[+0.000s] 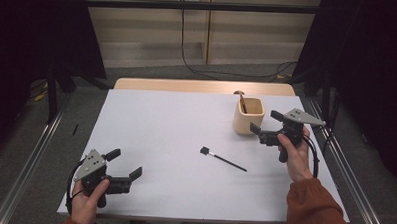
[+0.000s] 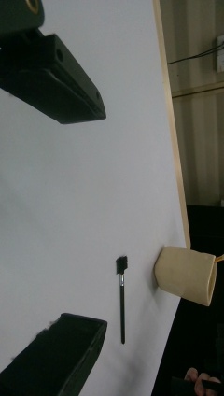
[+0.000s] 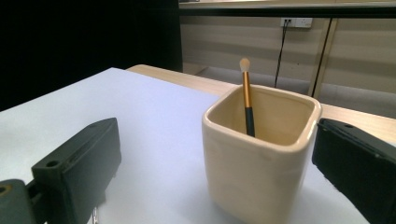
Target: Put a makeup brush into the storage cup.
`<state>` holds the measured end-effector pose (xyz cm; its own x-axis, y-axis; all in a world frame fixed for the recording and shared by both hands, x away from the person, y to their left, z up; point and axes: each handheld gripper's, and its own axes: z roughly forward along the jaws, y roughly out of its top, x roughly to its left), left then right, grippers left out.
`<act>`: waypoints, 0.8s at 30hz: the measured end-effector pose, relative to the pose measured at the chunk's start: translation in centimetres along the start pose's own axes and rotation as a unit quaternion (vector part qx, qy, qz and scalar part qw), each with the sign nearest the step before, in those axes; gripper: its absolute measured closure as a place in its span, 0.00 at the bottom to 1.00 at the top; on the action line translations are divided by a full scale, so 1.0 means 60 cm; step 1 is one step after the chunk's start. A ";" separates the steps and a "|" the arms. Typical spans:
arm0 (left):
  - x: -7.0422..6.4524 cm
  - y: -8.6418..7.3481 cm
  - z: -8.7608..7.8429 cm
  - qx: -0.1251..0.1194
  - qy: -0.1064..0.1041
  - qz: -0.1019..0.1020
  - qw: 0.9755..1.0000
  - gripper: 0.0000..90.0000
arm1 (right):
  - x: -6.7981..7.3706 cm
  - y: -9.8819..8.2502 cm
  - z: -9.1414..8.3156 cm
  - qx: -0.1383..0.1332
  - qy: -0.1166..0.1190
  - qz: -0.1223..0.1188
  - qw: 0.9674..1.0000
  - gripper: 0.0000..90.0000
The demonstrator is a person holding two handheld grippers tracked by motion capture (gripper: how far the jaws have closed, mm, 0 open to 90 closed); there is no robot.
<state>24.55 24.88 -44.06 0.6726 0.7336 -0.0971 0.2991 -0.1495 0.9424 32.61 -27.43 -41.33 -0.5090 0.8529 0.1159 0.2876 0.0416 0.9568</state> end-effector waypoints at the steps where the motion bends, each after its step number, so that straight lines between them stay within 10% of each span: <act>1: 0.000 0.000 -0.001 0.000 0.001 0.000 1.000 0.02 | 0.001 -0.001 -0.004 -0.002 0.000 0.004 1.000 0.01; 24: 0.002 -0.001 -0.004 -0.005 0.001 -0.003 1.000 0.02 | 0.026 -0.053 -0.090 0.001 -0.011 0.003 1.000 0.01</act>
<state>24.46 25.13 -44.04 0.6698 0.7354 -0.1030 0.2961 -0.1374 0.9452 26.52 -29.02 -42.73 -0.4889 0.8646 0.1158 0.2929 0.0377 0.9554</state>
